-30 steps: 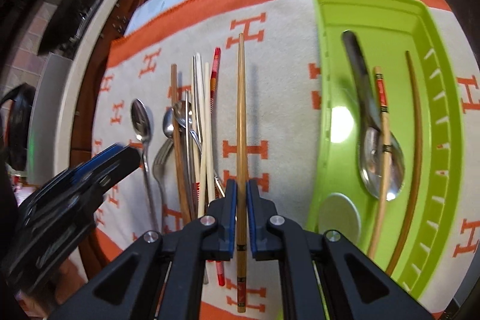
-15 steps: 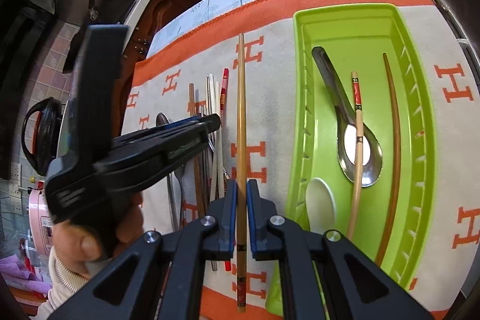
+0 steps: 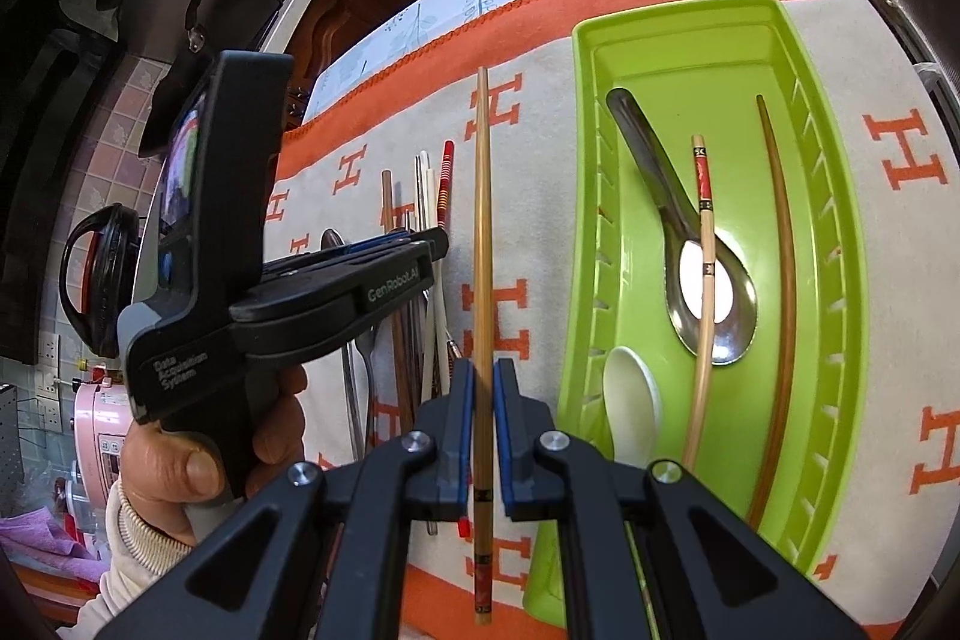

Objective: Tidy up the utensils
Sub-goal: 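Close the left gripper on a red-striped chopstick while the right holds its chopstick, then carry both held chopsticks into the green tray and open both grippers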

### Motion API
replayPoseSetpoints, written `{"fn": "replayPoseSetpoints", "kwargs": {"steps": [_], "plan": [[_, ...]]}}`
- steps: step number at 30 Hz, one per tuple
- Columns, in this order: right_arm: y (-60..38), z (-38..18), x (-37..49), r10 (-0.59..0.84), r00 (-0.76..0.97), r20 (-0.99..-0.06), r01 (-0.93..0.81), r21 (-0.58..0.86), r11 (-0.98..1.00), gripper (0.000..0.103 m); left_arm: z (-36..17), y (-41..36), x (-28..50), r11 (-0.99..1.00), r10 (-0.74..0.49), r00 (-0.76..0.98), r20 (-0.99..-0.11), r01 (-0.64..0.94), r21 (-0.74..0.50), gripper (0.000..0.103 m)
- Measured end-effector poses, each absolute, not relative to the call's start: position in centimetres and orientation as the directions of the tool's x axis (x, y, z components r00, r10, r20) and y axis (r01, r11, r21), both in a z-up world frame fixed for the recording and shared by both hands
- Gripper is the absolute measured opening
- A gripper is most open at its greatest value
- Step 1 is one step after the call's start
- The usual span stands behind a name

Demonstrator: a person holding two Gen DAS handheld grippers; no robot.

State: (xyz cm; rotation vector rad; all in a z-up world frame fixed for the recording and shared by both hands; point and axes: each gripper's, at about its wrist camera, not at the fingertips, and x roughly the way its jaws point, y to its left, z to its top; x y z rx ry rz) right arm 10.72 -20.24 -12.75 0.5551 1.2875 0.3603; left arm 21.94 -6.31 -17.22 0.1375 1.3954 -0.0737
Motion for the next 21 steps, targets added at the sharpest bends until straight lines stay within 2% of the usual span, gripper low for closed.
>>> {"fn": "replayPoseSetpoints", "kwargs": {"steps": [2,3,16,21], "plan": [[-20.4,-12.8,10.6,0.548,0.253,-0.798,0.054,0.577,0.815,0.006,-17.2,-6.3,22.0,0.991,0.027,0.175,-0.984,0.126,0.05,0.012],[-20.5,-12.8,10.7,0.548,0.254,-0.797,0.054,0.578,0.815,0.006,-17.3,-6.2,22.1,0.991,0.02,0.172,-0.985,0.123,0.042,0.006],[-21.0,-12.9,10.6,0.553,0.256,-0.793,0.061,0.584,0.809,0.006,-15.2,-5.3,21.0,0.995,-0.059,0.208,-0.976,0.096,-0.039,0.003],[-21.0,-13.0,10.6,0.551,0.259,-0.793,0.062,0.583,0.81,0.006,-13.4,-5.1,19.6,0.987,-0.139,0.204,-0.969,0.112,-0.118,0.003]]}}
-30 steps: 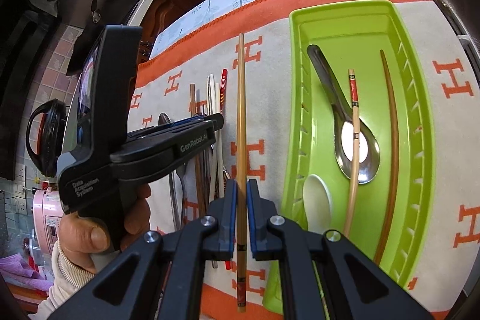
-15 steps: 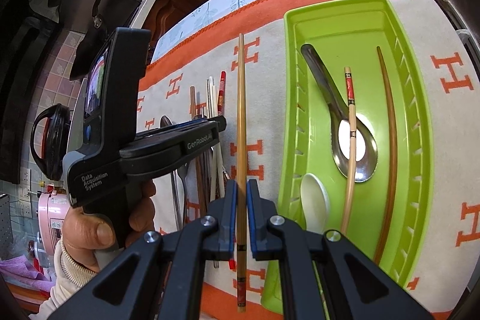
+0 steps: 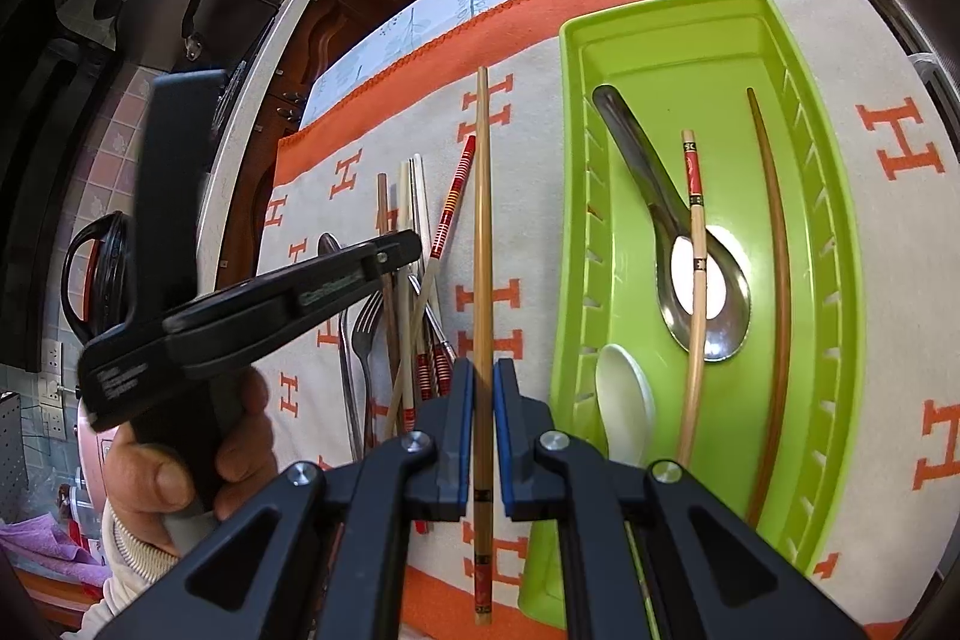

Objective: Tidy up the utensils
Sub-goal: 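Carry both held chopsticks into the green tray and open both grippers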

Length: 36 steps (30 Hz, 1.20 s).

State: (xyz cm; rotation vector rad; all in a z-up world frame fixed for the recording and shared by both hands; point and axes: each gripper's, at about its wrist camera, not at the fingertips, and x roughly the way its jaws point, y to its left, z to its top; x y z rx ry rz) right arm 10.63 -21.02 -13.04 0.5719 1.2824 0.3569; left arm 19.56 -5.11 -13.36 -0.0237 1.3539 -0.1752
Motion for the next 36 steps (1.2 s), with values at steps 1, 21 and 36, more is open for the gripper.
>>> {"fn": "replayPoseSetpoints", "kwargs": {"steps": [1,21,36], "plan": [[-21.1,-13.0,10.6,0.552,0.26,-0.792,0.062,0.584,0.81,0.006,-13.0,-5.2,19.1,0.984,-0.154,0.202,-0.967,0.115,-0.132,0.003],[-27.6,-9.9,8.1,0.4,0.378,-0.835,0.128,0.475,0.871,0.006,-4.9,-13.2,17.0,0.914,-0.398,0.246,-0.884,0.188,-0.359,0.003],[-29.6,-14.5,9.1,0.366,0.285,-0.886,0.214,0.431,0.877,0.015,-13.9,-17.4,20.4,0.929,-0.362,0.143,-0.921,0.141,-0.343,0.003]]}}
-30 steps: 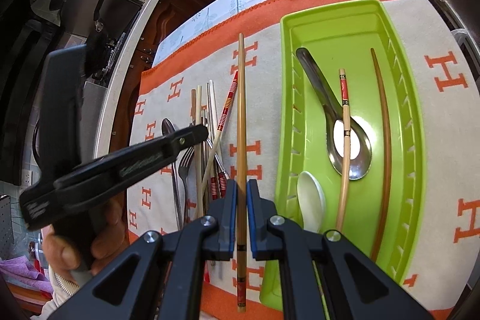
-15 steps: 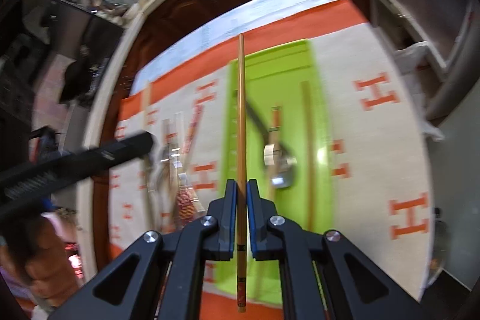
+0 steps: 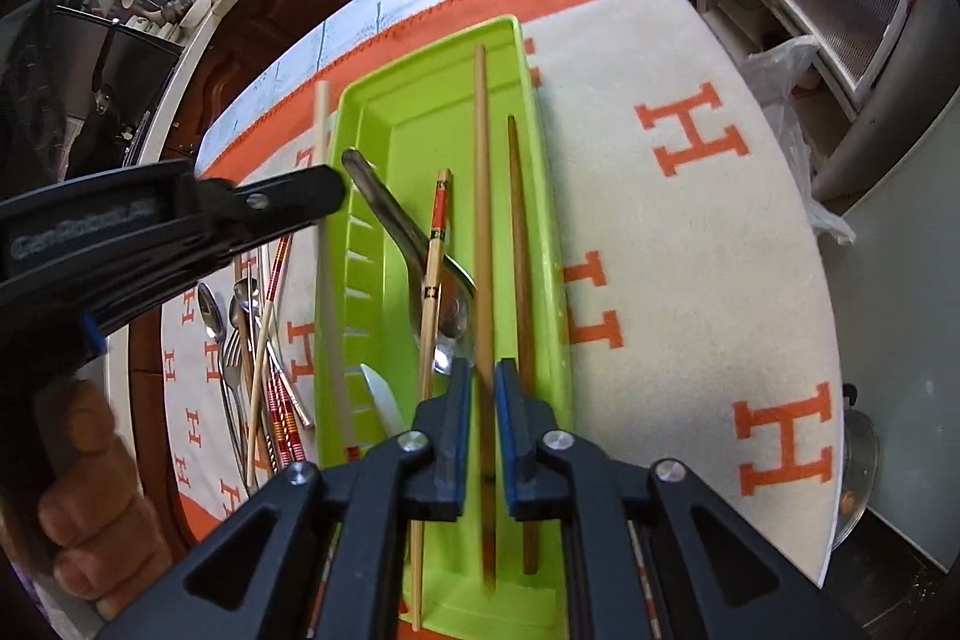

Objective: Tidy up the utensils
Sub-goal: 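Carry both held chopsticks into the green tray and open both grippers, then grasp a red-striped chopstick with the right gripper while the left grasps a brown chopstick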

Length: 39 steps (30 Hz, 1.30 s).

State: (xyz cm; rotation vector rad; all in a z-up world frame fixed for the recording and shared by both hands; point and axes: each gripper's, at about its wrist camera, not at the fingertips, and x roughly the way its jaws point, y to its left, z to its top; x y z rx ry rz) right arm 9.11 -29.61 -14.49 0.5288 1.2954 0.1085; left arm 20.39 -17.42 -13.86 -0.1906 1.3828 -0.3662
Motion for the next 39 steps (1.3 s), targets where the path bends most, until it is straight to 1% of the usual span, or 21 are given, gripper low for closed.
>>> {"fn": "replayPoseSetpoints", "kwargs": {"steps": [6,11,15,19,26,29,31,33,39], "plan": [[-29.5,-14.6,8.3,0.4,0.271,-0.875,0.205,0.459,0.865,0.015,-16.6,-18.6,20.2,0.927,-0.368,0.14,-0.919,0.136,-0.351,0.003],[-29.2,-14.5,7.9,0.418,0.261,-0.87,0.189,0.471,0.862,0.015,-17.6,-20.1,19.8,0.917,-0.392,0.137,-0.91,0.138,-0.375,0.003],[-29.3,-14.6,7.6,0.417,0.261,-0.871,0.194,0.471,0.861,0.015,-17.4,-21.3,19.7,0.903,-0.423,0.132,-0.897,0.139,-0.406,0.003],[-29.3,-14.5,7.5,0.412,0.262,-0.873,0.19,0.465,0.865,0.015,-16.9,-21.9,19.9,0.904,-0.419,0.144,-0.896,0.154,-0.398,0.003],[-29.3,-14.5,7.3,0.402,0.259,-0.878,0.183,0.453,0.872,0.015,-16.6,-21.0,20.0,0.921,-0.371,0.103,-0.923,0.166,-0.352,0.004],[-29.3,-14.4,7.4,0.401,0.259,-0.879,0.185,0.452,0.872,0.015,-16.0,-20.3,19.6,0.924,-0.358,0.096,-0.929,0.175,-0.339,0.008],[-29.3,-14.4,7.4,0.403,0.259,-0.878,0.186,0.455,0.871,0.015,-15.3,-19.8,19.2,0.925,-0.351,0.101,-0.931,0.19,-0.328,0.019],[-29.2,-14.2,7.3,0.404,0.259,-0.877,0.181,0.455,0.872,0.015,-14.2,-19.4,18.5,0.925,-0.344,0.118,-0.932,0.211,-0.315,0.024],[-28.5,-14.3,7.0,0.401,0.24,-0.884,0.187,0.447,0.875,0.016,-11.1,-18.0,15.9,0.918,-0.325,0.164,-0.932,0.292,-0.269,0.026]]}}
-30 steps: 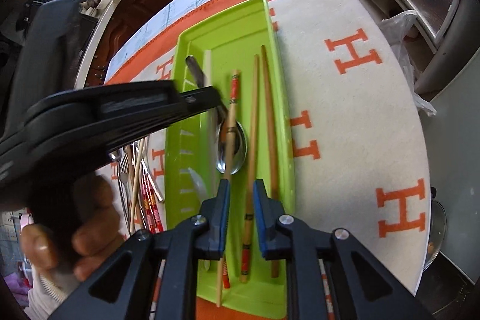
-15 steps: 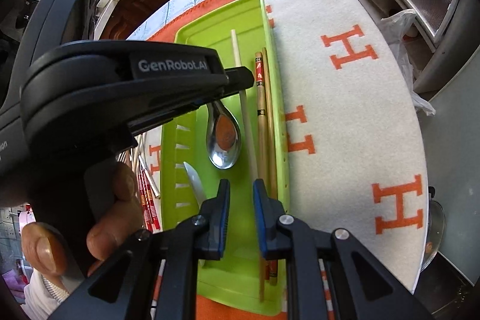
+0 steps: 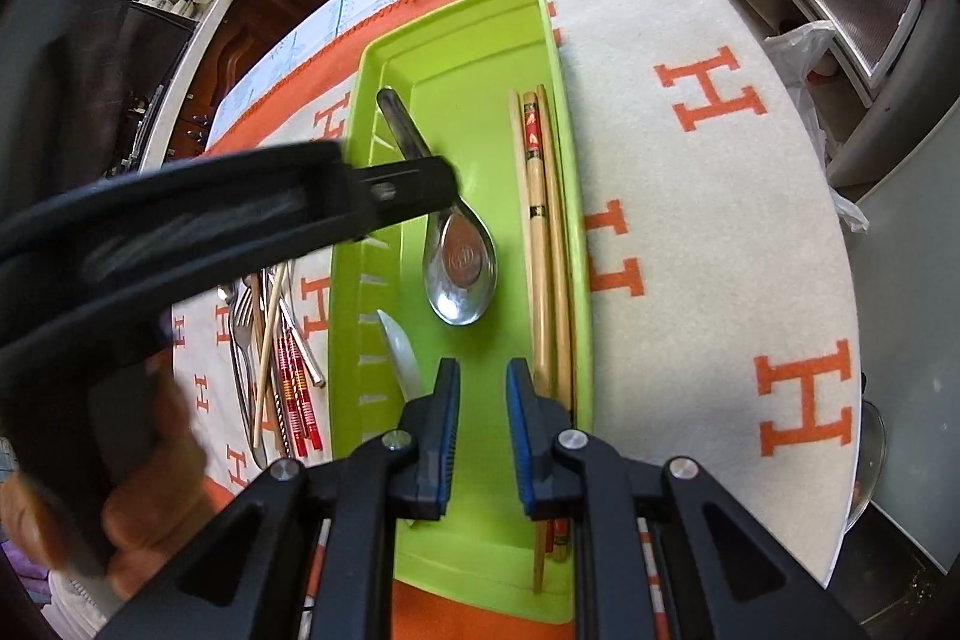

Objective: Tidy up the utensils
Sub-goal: 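Grasp a red-striped chopstick with the right gripper while the left grasps a brown chopstick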

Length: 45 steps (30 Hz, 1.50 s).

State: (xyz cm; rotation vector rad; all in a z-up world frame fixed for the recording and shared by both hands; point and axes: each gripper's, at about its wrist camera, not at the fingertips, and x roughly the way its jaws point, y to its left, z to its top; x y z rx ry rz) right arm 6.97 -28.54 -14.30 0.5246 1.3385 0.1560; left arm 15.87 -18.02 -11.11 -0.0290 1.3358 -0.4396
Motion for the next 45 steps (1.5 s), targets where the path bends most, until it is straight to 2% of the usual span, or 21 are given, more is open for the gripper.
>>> {"fn": "replayPoseSetpoints", "kwargs": {"steps": [7,12,23,33,45], "plan": [[-27.1,-13.4,6.6,0.394,0.242,-0.887,0.169,0.438,0.883,0.016,-8.2,-14.2,12.8,0.931,-0.261,0.263,-0.929,0.321,-0.171,0.027],[-25.1,-12.0,6.7,0.394,0.247,-0.886,0.128,0.433,0.892,0.016,-7.1,-9.0,11.9,0.952,-0.228,0.317,-0.921,0.269,-0.143,0.027],[-18.0,-10.1,9.5,0.421,0.207,-0.883,0.008,0.432,0.902,0.016,-10.0,2.0,13.6,0.955,-0.296,0.274,-0.915,0.096,-0.28,0.026],[-14.1,-13.6,14.8,0.439,0.158,-0.885,0.059,0.452,0.89,0.016,-14.3,4.3,15.5,0.943,-0.326,0.208,-0.922,0.011,-0.331,0.02],[-11.6,-17.3,18.2,0.425,0.108,-0.899,0.087,0.434,0.896,0.016,-15.2,4.7,15.8,0.931,-0.357,0.187,-0.915,-0.009,-0.365,0.017]]}}
